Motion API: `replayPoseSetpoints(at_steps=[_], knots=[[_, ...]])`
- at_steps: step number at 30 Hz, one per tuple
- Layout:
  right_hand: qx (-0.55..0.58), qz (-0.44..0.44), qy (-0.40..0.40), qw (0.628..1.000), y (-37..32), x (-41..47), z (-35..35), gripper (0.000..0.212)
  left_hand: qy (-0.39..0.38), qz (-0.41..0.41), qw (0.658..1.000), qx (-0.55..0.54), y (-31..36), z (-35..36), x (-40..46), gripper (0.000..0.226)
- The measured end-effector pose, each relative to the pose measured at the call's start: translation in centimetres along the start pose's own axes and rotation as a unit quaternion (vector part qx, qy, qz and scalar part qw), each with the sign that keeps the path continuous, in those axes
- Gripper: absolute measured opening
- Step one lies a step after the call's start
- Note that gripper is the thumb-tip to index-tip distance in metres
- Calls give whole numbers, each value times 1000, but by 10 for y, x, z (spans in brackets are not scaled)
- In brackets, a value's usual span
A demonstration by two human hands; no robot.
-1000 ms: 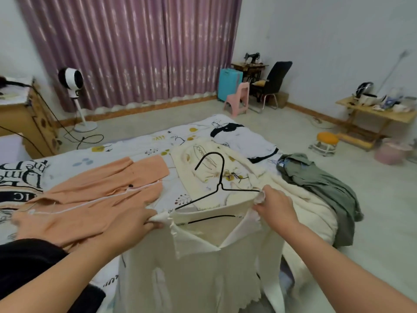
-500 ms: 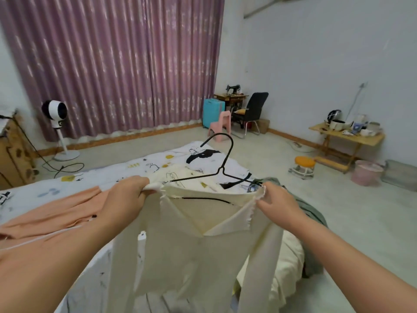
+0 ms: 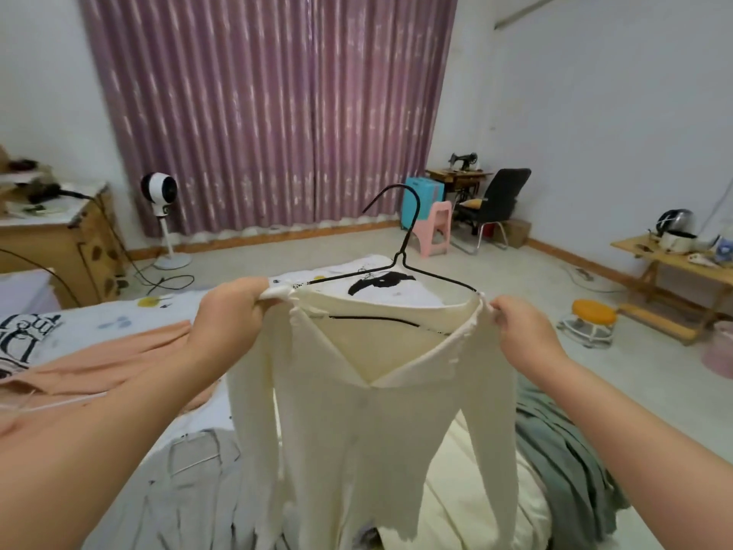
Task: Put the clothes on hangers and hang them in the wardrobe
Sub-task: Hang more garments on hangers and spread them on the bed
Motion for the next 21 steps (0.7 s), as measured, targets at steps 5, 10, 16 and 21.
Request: replayPoseSetpoints(at_steps=[5,10,16,21], knots=[[-6,-13,22,1000,11,68,22,18,-57,-12,997,45,-12,45,48,29],[-30,-53,30,998,8,159,43,22,-75,-37,995,62,-33,98,109,38],[-30,-88,39,995,-7,264,64,21,-86,-65,991,78,-63,152,181,36],[-33,-100,25,994,-9,331,96,21,-106,-87,986,96,-82,192,214,36]])
Point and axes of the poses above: each hand's wrist, its own x-axis towards the middle knuckle, its own z-axis out of the palm, y = z × x, the point moved 4 cm from there along x, towards the middle knuckle, and after that the axes turned 6 degrees about x, right-handed, at the moved point
